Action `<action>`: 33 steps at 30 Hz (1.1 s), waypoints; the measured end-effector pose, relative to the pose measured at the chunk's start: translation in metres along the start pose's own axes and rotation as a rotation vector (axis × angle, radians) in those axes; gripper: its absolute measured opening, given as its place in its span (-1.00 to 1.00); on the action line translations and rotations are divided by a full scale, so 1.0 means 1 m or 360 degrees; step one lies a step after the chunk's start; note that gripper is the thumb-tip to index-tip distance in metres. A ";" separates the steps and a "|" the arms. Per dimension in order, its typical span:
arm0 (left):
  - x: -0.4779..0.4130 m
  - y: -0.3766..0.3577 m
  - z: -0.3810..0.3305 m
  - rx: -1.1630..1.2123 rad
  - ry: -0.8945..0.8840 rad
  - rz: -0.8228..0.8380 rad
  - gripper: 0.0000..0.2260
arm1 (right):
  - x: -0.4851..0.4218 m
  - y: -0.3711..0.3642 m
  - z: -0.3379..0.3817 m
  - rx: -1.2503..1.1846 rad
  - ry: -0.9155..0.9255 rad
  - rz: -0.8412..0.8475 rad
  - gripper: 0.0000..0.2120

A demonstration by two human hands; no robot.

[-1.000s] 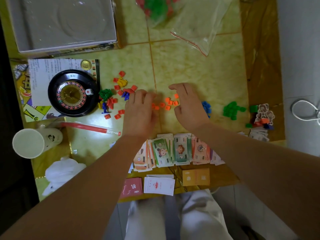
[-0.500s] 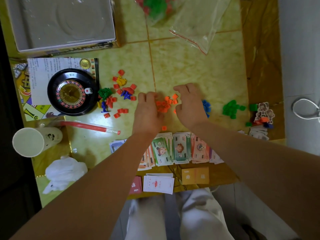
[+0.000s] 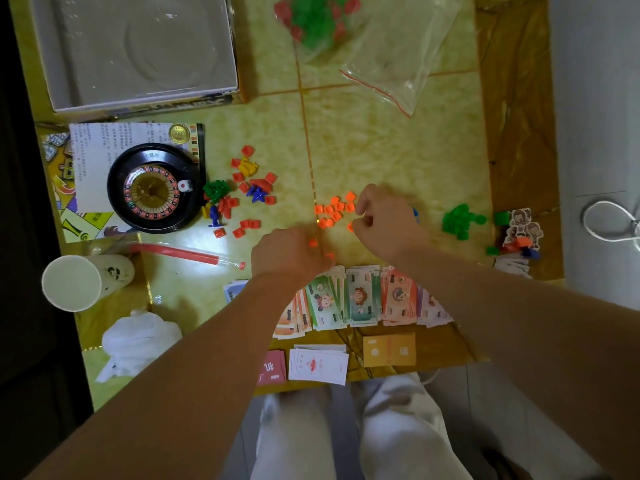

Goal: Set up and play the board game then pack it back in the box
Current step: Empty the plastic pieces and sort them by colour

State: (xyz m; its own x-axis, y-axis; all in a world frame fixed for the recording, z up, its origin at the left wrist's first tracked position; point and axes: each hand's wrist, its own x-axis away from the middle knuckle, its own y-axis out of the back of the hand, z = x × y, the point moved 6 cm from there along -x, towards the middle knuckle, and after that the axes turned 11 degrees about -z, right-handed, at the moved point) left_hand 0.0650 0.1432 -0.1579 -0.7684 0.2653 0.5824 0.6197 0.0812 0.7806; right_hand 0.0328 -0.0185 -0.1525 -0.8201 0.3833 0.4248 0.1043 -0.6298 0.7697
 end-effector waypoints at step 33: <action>-0.019 0.004 -0.002 0.0903 0.0089 -0.0342 -0.72 | -0.012 -0.033 0.043 0.0593 0.0529 -0.0053 -0.32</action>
State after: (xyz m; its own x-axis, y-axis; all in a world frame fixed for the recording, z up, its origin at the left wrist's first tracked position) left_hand 0.0819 0.1360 -0.1658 -0.8835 0.1367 0.4480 0.4263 0.6307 0.6485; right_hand 0.0636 0.0266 -0.1622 -0.9550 0.1250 0.2689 0.2191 -0.3133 0.9240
